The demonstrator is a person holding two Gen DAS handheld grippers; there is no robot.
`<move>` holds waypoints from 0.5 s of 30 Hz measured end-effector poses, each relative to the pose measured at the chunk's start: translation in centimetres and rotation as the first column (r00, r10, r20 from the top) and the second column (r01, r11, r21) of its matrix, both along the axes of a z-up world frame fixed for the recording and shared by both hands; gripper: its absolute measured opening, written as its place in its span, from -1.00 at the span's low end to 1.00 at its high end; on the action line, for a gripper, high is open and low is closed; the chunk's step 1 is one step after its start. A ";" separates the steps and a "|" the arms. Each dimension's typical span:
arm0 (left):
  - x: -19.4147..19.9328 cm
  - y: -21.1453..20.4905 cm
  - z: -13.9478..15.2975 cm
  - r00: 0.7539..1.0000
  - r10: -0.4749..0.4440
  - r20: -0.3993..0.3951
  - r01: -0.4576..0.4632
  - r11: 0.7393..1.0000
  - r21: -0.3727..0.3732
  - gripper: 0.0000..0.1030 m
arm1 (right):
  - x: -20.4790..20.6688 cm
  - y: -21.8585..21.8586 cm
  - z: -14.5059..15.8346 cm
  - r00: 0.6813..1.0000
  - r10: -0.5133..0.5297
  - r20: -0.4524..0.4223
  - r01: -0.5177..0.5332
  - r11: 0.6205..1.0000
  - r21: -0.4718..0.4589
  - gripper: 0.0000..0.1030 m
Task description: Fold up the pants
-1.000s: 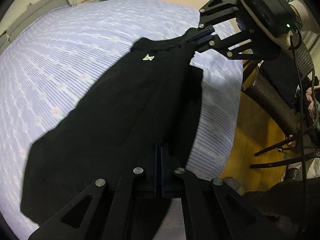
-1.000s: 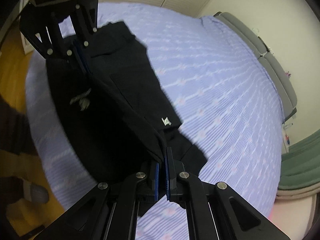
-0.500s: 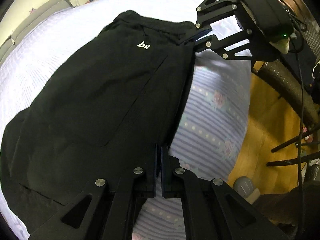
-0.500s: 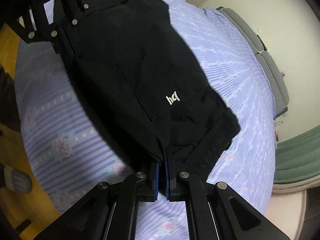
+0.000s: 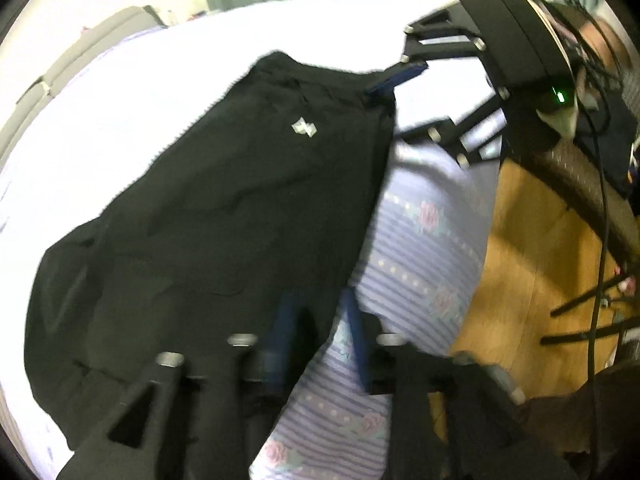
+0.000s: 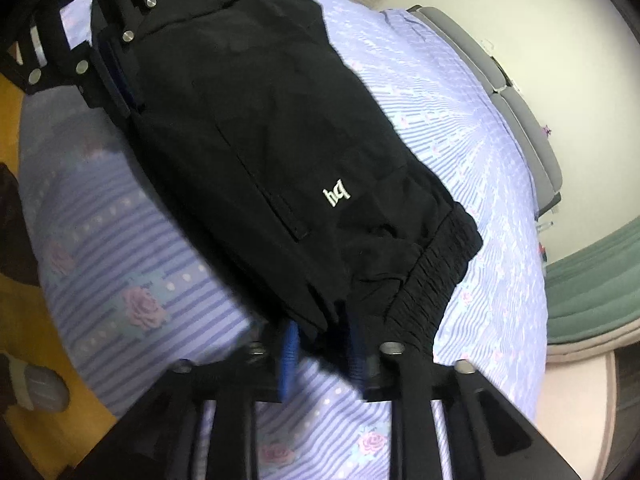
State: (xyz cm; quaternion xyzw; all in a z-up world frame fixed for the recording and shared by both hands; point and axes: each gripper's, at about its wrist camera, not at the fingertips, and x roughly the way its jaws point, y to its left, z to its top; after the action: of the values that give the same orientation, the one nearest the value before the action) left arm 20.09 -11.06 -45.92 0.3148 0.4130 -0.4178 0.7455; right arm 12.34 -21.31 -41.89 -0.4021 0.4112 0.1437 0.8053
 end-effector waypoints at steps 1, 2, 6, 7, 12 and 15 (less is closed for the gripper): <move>-0.2 0.3 0.7 1.000 0.014 0.012 -0.014 1.000 -0.016 -0.09 | -0.4 0.1 0.7 1.000 -0.008 0.017 0.008 1.000 0.004 -0.16; -0.3 0.6 1.4 0.999 0.028 0.023 -0.028 0.999 -0.032 -0.09 | -0.7 0.1 1.4 0.999 -0.016 0.031 0.016 1.000 0.007 -0.13; -1.1 2.0 3.9 0.992 0.111 0.060 -0.108 0.992 -0.058 -0.09 | -2.7 0.3 4.8 0.996 -0.040 0.080 0.037 0.999 0.037 -0.05; -1.3 2.3 4.4 0.988 0.138 0.065 -0.134 0.989 -0.063 -0.09 | -3.1 0.5 5.8 0.994 -0.052 0.093 0.047 0.997 0.054 -0.05; -0.8 7.0 7.9 0.933 0.351 0.079 -0.346 0.935 -0.075 -0.02 | -3.1 2.1 11.6 0.978 -0.178 0.105 0.149 0.961 0.235 0.10; 0.7 11.3 9.2 0.871 0.489 0.053 -0.483 0.870 -0.097 0.06 | -1.9 4.2 14.3 0.968 -0.239 0.079 0.191 0.902 0.387 0.21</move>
State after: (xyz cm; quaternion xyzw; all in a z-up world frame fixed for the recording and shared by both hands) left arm 20.75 0.21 -36.72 0.1863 0.4331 -0.2208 0.8538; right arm 10.39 -17.12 -27.55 -0.2004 0.3666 0.1047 0.9025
